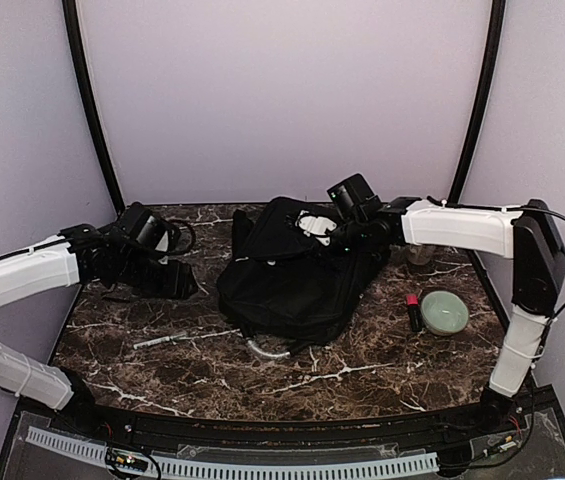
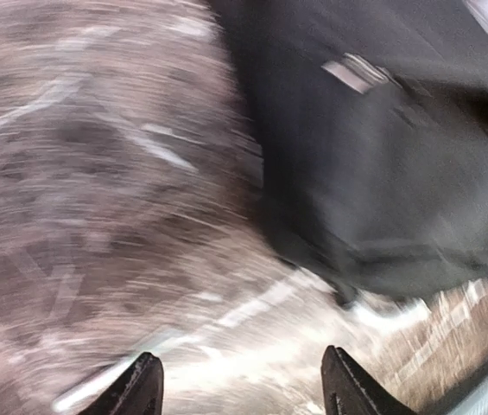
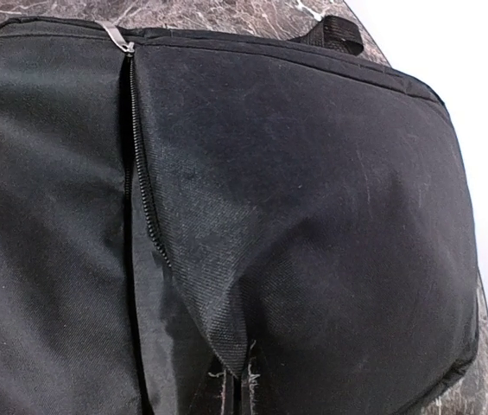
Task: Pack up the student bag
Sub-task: Adjust the student bag at the center of the board, then move the pen to the center of the board.
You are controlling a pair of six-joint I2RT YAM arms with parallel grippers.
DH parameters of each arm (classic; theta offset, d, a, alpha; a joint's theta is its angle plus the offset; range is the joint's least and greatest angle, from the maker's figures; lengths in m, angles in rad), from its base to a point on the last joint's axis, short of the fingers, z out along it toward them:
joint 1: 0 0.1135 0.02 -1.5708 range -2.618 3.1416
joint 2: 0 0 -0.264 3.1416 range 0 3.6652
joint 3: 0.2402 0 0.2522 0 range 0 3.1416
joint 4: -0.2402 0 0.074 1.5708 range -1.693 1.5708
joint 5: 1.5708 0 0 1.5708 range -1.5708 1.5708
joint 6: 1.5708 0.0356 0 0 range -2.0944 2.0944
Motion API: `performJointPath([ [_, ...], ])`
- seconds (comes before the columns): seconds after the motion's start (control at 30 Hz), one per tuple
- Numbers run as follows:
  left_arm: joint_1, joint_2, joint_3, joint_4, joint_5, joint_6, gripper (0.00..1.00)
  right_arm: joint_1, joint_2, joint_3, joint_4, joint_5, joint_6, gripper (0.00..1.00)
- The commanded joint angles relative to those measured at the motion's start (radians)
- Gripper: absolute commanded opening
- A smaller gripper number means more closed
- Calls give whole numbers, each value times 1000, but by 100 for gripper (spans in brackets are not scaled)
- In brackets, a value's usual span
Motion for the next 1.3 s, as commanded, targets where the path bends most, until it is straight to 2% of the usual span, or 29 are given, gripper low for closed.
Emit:
performJointPath([
  [0.0, 110, 14, 18, -218, -156, -107, 67, 40, -108, -90, 70, 50, 1, 0],
  [0.13, 207, 46, -54, -189, -57, -117, 68, 63, -122, -123, 61, 45, -9, 0],
  [0.27, 258, 55, -124, -70, 29, -130, 69, 85, -121, -120, 48, 11, -4, 0],
  [0.43, 262, 91, -156, 10, 51, -33, 78, 101, -103, -126, 41, -5, -3, 0],
  [0.5, 263, 79, -204, 71, 98, 1, 80, 101, -101, -129, 41, -10, -5, 0],
  [0.63, 262, 89, -265, 107, 95, 34, 82, 101, -96, -129, 40, -14, -5, 0],
  [0.9, 258, 114, -331, 154, 214, 7, 82, 101, -87, -132, 40, -10, -4, 0],
  [0.93, 225, 94, -361, 167, 243, -31, 89, 101, -80, -132, 40, -14, -5, 0],
  [1.27, 14, 96, -418, 94, 188, -187, 83, 101, -63, -125, 35, -36, -1, 0],
])
